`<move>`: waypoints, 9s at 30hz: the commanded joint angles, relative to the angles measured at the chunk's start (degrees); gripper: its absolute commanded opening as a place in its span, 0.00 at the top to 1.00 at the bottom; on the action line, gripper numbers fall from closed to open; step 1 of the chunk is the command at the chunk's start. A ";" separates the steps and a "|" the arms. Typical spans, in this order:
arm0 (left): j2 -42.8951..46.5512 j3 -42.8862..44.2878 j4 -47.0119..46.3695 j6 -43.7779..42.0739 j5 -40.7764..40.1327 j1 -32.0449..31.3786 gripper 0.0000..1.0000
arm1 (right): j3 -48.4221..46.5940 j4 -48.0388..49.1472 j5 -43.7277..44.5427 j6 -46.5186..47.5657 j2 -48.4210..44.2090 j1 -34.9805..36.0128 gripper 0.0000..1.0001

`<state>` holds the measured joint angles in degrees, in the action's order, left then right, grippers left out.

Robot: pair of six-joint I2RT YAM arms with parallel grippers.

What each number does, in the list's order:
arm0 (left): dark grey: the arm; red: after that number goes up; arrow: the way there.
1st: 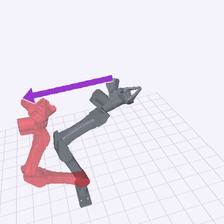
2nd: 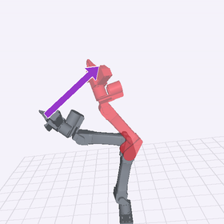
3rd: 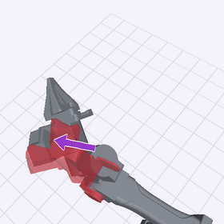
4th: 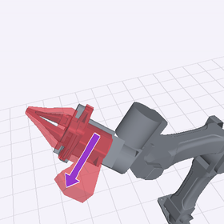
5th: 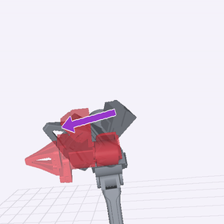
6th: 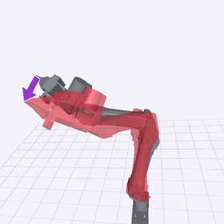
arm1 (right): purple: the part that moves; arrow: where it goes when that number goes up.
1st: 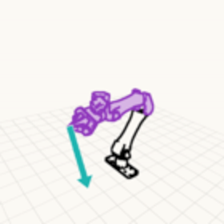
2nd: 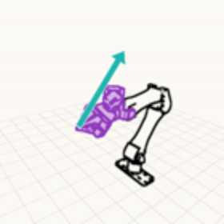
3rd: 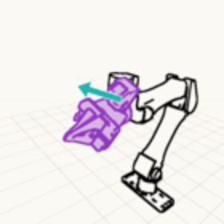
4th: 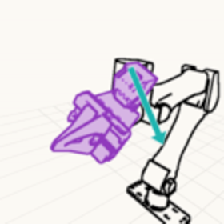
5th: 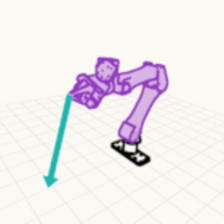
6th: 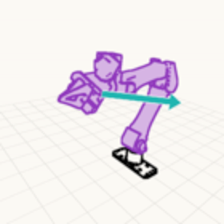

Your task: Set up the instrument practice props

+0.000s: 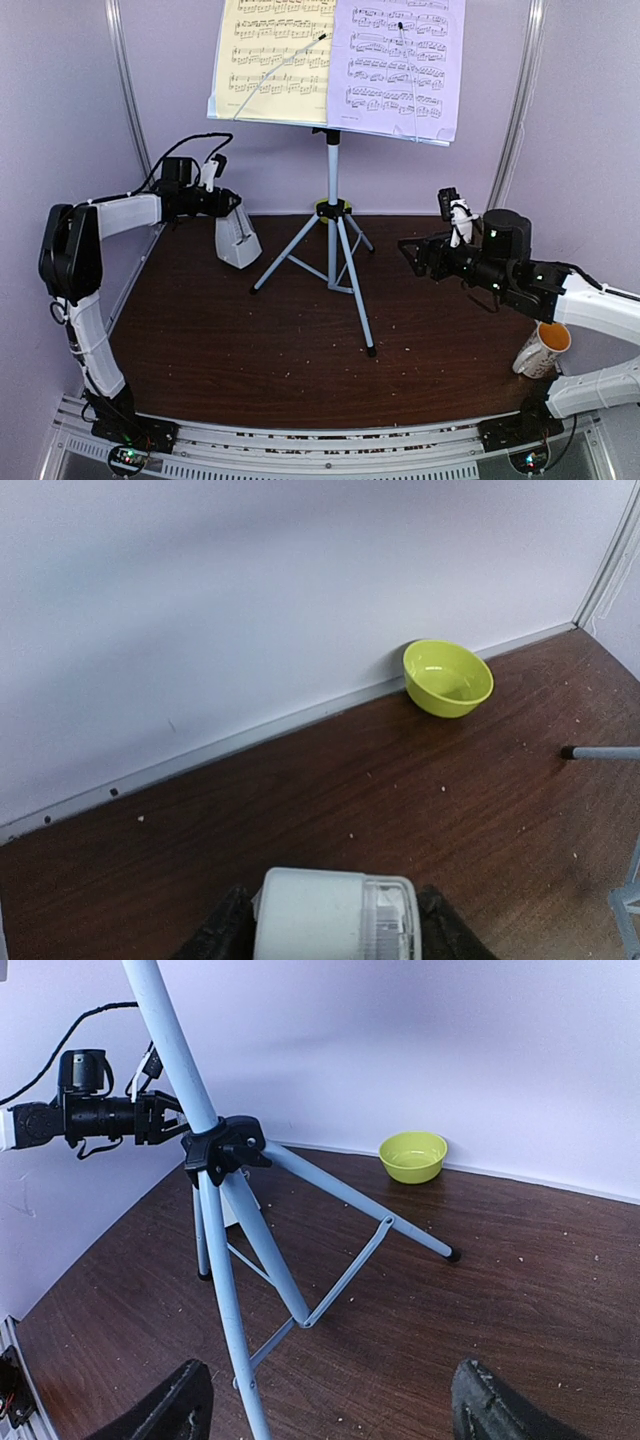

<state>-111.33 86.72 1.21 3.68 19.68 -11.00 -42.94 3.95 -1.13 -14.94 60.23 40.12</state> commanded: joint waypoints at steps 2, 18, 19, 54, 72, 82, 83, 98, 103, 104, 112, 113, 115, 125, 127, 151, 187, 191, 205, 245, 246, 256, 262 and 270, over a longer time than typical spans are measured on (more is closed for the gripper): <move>10.63 -8.73 -9.08 -0.15 -5.18 -0.25 0.99 | -0.15 1.24 -0.31 0.36 -1.42 -0.30 0.17; 35.63 -34.87 -11.18 3.52 -8.87 -0.49 1.00 | 0.35 3.29 -1.99 -0.66 -0.77 -0.30 0.17; 37.53 -35.78 -10.95 3.46 -7.89 -0.82 1.00 | 0.33 3.34 -2.19 -0.70 -0.67 -0.30 0.17; 29.72 -34.32 -17.01 8.00 -24.41 -43.17 1.00 | 2.25 2.69 -2.78 -3.04 -3.12 1.34 0.19; 39.64 -41.18 -12.69 9.29 -24.21 -43.36 0.03 | -2.48 2.99 -2.32 -3.15 1.77 6.78 0.10; 54.35 -60.71 -13.25 11.62 -19.13 -32.85 0.02 | -10.71 -0.78 7.95 -6.77 9.99 16.93 0.07; 54.37 -61.75 -13.52 11.53 -19.71 -32.81 0.02 | -12.16 -1.42 9.21 -7.06 11.61 18.08 0.07; 42.76 -75.25 -38.26 2.71 -17.13 -32.91 0.06 | -29.59 -9.03 13.11 -7.36 33.10 26.21 0.00; 31.62 -72.78 -43.58 -3.43 -12.78 -33.63 0.02 | -31.87 -10.54 13.21 -6.85 36.28 26.25 0.02; 29.43 -72.55 -45.36 -4.22 -12.23 -33.71 0.02 | -32.04 -10.57 13.19 -6.59 36.81 26.28 0.03; 22.10 -73.15 -57.31 -10.80 -10.37 -33.73 0.02 | -31.16 -10.27 14.06 -6.33 37.81 26.23 0.11; 21.34 -73.07 -58.14 -11.50 -9.74 -33.73 0.03 | -31.23 -10.27 14.17 -6.37 38.04 26.20 0.12; 20.14 -72.56 -58.54 -12.46 -8.80 -33.78 0.03 | -31.33 -10.40 14.19 -6.42 38.27 26.23 0.15; 14.38 -70.90 -61.60 -14.86 -7.45 -33.75 0.03 | -31.68 -10.98 14.47 -6.15 39.13 25.86 0.31; 13.68 -69.27 -61.64 -15.12 -6.93 -33.73 0.03 | -31.83 -11.01 14.33 -6.28 39.31 25.65 0.31; 10.21 -67.65 -59.92 -18.04 -8.78 -33.35 0.14 | -31.90 -10.76 14.29 -6.62 39.27 25.45 0.34; 9.81 -66.50 -57.14 -18.85 -6.63 -32.34 0.45 | -31.58 -10.47 13.61 -5.73 38.41 25.39 0.43; 10.35 -66.44 -57.07 -18.10 -6.80 -31.99 0.27 | -31.37 -10.29 13.60 -5.34 38.26 25.36 0.44; 9.86 -63.46 -52.19 -18.97 0.26 -30.00 0.23 | -30.16 -9.66 12.61 -1.96 37.03 25.02 0.51; 8.23 -60.57 -50.35 -19.73 3.78 -27.45 0.29 | -27.90 -5.66 7.19 -0.14 36.19 23.92 0.63; 8.23 -60.59 -50.43 -19.72 3.81 -27.36 0.29 | -27.88 -5.64 7.10 -0.12 36.24 23.87 0.63; 8.06 -60.44 -50.43 -19.59 4.66 -26.96 0.34 | -27.90 -5.51 6.66 0.09 36.29 23.91 0.64; 8.06 -60.45 -50.36 -19.46 4.73 -26.88 0.35 | -27.77 -5.38 6.33 0.09 36.19 23.90 0.64; 7.97 -60.35 -50.26 -19.50 4.95 -26.79 0.36 | -27.58 -5.36 6.29 0.09 36.08 23.90 0.65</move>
<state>-102.67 25.02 -46.61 -15.35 24.45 -38.61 -70.98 -3.18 6.66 -14.87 97.84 64.23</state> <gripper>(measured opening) 0.644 0.458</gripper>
